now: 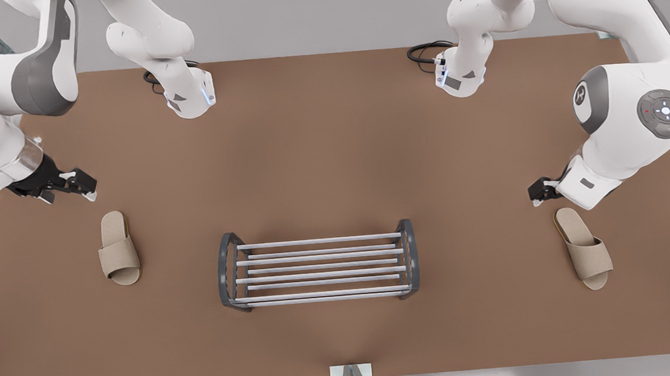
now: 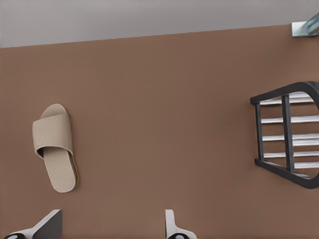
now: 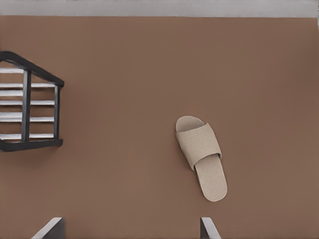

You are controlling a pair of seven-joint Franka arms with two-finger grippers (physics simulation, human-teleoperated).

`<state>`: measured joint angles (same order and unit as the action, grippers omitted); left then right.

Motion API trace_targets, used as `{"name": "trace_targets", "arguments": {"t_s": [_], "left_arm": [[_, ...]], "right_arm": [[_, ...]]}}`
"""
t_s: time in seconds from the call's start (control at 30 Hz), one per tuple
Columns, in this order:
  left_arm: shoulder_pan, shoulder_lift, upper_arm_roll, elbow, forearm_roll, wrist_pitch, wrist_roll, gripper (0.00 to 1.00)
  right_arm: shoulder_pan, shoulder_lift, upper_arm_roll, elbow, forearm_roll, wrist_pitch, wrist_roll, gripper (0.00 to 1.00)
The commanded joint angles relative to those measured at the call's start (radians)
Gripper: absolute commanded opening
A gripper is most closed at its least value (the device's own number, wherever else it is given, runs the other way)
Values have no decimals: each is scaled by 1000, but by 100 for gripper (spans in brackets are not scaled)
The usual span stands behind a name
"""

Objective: Place the right shoe on the shoe rack with the right arm, and place the left shoe on the shoe rack with the left arm

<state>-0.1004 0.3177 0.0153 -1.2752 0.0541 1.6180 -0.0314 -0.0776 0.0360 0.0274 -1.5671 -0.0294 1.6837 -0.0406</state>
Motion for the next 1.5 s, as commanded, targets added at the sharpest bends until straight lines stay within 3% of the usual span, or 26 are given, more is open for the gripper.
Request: {"name": "trace_targets", "arguments": {"t_s": [0.0,0.07,0.1,0.17,0.27,0.37,0.47,0.5,0.57,0.63,0.67,0.7,0.73,0.8,0.97,1.2,1.47], "left_arm": [[1,6,0,0,-5,10,11,100],[2,27,37,-21,1,172,16,100],[-4,26,68,-134,22,354,30,100],[-5,-12,68,-384,486,675,41,100],[-5,-11,175,-561,1042,1054,-34,100],[-5,50,198,-584,1734,1108,-898,100],[-5,87,198,-615,1984,1099,-1406,100],[-5,95,198,-628,2038,1105,-1581,100],[-5,92,229,-688,2081,1103,-1789,100],[-2,93,258,-733,2259,1105,-2065,100],[-2,95,270,-756,2307,1105,-2185,100],[2,106,276,-757,2307,1103,-2250,100],[4,126,298,-757,2314,1100,-2254,100],[22,155,307,-745,2331,1094,-2259,100],[85,230,308,-679,2544,1036,-2320,100],[94,331,308,-590,2572,1019,-2325,100],[99,368,308,-563,2581,1017,-2326,100]], "right_arm": [[-2,54,-3,59,-12,39,15,100],[2,55,2,59,-3,40,56,100],[2,55,2,59,5,47,57,100],[2,56,0,55,6,50,62,100],[-1,50,-14,50,9,73,67,100],[27,12,-193,-45,224,203,108,100],[24,-19,-395,-174,640,260,58,100],[41,-10,-478,-257,899,287,-122,100],[121,-50,-509,-467,1186,611,-376,100],[121,-25,-537,-623,1632,642,-924,100],[105,-50,-567,-686,1686,625,-1033,100],[99,-25,-586,-755,1890,516,-1267,100],[42,71,-586,-775,1962,445,-1458,100],[2,185,-586,-772,1970,442,-1663,100],[70,137,-580,-801,1967,660,-1829,100],[50,255,-580,-841,1974,518,-1875,100],[36,259,-578,-866,1976,485,-1872,100]]}}
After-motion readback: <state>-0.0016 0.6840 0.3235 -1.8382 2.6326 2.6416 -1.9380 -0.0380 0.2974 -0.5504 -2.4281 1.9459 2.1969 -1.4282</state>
